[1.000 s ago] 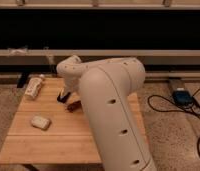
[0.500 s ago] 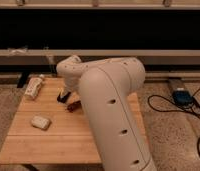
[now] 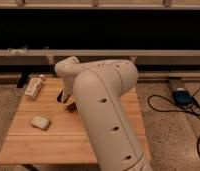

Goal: Place the pepper in the ceramic bowl

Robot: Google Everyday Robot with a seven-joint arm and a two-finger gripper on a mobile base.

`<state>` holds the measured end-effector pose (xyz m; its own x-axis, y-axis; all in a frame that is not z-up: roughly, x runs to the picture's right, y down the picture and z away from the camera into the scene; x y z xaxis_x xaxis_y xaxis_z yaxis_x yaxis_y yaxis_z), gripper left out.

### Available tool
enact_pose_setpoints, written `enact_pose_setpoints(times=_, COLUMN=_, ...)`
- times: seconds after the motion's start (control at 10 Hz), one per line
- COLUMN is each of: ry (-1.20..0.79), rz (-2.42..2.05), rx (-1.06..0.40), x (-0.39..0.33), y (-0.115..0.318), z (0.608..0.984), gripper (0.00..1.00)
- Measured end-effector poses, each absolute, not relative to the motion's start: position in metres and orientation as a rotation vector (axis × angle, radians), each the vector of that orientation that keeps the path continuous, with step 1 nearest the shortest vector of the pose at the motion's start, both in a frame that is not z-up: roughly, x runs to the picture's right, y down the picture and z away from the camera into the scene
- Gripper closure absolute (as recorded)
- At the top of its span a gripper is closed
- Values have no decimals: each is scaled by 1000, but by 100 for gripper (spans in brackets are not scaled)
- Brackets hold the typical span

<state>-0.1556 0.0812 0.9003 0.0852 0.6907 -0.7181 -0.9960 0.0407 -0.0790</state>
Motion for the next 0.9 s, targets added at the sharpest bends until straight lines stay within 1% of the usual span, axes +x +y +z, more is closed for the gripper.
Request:
enact_pose_setpoints(times=0.3, ry=620, rz=1393, rx=-697, x=-153, y=98, z=894, gripper=20)
enact_pose_setpoints(times=0.6, ry=631, rz=1438, rx=-716, x=-145, y=105, z=907, gripper=20)
enact_pose_setpoints(times=0.9, ry=643, rz=1480, rx=-701, x=-140, y=102, z=917, gripper=21)
